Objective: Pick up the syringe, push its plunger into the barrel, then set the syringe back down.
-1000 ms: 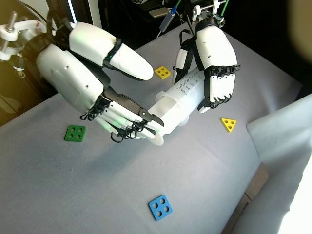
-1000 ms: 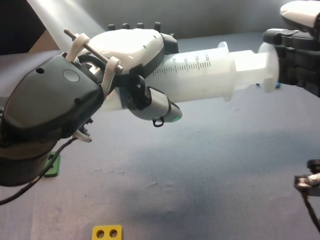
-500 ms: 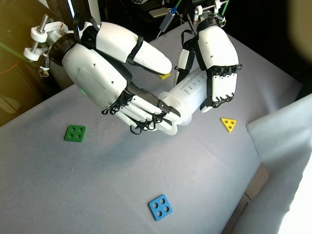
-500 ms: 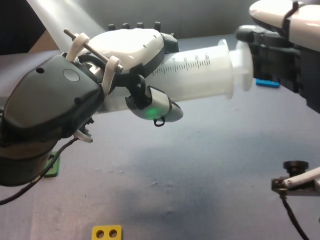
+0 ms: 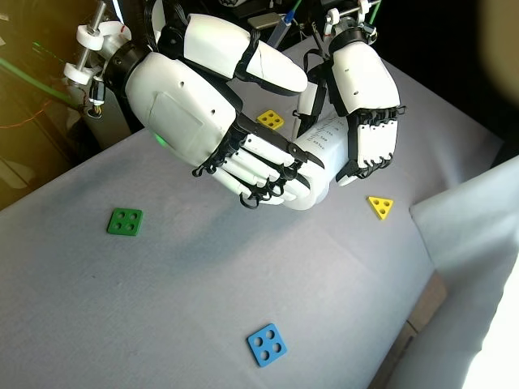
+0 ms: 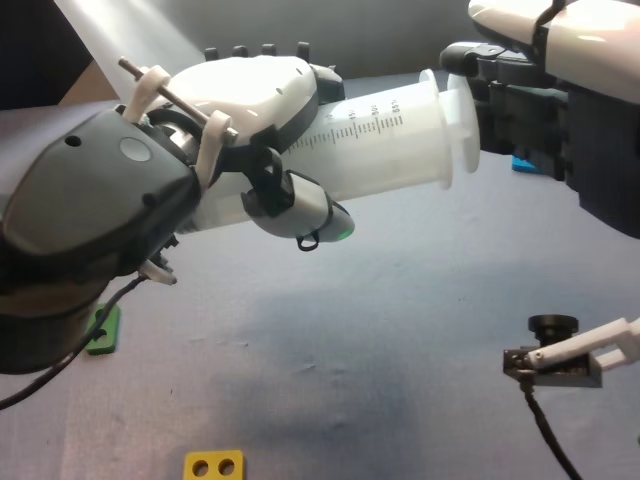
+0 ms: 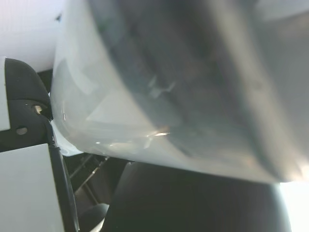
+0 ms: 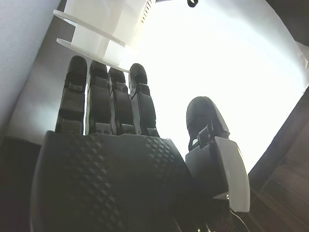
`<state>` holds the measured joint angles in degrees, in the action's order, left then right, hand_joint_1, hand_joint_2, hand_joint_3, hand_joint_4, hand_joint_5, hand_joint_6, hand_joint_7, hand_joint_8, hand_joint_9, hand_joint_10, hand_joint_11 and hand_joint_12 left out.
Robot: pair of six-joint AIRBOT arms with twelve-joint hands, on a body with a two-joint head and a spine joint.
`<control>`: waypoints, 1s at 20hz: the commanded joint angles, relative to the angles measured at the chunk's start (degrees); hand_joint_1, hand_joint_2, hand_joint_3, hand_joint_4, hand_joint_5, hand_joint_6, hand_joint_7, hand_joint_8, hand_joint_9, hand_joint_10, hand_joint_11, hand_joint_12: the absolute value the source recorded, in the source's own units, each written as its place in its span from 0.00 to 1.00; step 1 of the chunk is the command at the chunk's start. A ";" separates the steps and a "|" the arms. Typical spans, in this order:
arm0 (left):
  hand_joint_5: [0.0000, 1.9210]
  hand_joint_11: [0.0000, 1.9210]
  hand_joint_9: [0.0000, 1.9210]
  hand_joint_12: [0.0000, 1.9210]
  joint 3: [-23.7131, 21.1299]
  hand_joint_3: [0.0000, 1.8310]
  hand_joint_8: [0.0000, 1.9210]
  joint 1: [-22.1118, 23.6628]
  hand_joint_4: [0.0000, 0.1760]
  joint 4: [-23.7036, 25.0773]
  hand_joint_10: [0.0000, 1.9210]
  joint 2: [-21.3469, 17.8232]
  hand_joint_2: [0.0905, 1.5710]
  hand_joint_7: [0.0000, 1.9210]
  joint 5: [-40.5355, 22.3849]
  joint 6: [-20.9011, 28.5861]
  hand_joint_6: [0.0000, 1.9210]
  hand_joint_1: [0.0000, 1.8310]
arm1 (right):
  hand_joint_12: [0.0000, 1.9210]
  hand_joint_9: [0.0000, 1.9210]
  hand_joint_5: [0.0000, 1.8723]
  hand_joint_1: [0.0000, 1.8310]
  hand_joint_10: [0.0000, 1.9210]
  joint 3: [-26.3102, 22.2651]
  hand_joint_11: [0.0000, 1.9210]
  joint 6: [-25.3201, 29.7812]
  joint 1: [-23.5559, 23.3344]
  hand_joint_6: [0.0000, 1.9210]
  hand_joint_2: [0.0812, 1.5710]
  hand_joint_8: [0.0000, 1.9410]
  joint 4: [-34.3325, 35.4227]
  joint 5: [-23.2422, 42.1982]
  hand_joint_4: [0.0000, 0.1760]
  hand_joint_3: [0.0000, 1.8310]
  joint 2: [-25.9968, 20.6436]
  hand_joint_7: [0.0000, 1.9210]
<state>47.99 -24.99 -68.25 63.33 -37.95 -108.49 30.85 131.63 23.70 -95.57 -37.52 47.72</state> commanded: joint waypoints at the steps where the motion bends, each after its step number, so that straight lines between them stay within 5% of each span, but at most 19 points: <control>1: 0.41 0.28 0.35 0.67 -0.46 0.00 0.81 1.42 0.00 6.08 0.80 1.00 0.78 0.34 1.19 1.56 0.59 0.73 | 0.26 0.11 0.16 0.00 0.00 -1.04 0.00 0.67 -1.01 0.00 0.83 0.00 -3.95 8.39 0.00 0.00 1.82 0.14; 10: 0.39 0.27 0.33 0.69 -0.48 0.00 0.83 1.43 0.00 6.08 0.81 0.89 0.79 0.33 1.19 1.56 0.61 0.72 | 0.25 0.11 0.16 0.00 0.00 1.72 0.00 -0.29 -0.33 0.00 0.82 0.00 -2.79 9.40 0.00 0.00 4.95 0.13; 17: 0.40 0.27 0.34 0.69 -0.41 0.00 0.82 1.37 0.00 5.97 0.80 1.08 0.78 0.34 1.06 1.47 0.61 0.73 | 0.27 0.11 0.16 0.00 0.00 1.68 0.00 -5.69 -1.20 0.00 0.82 0.00 -2.80 14.46 0.00 0.00 -5.33 0.14; 20: 0.40 0.28 0.36 0.68 -0.33 0.00 0.79 1.14 0.00 6.21 0.78 1.13 0.77 0.36 1.06 1.42 0.61 0.73 | 0.27 0.12 0.16 0.00 0.00 1.88 0.00 -15.64 -3.22 0.00 0.82 0.00 -2.80 20.53 0.00 0.00 -11.35 0.14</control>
<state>48.07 -24.95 -66.00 64.12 -35.75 -106.85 32.99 116.16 21.43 -96.25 -19.57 35.83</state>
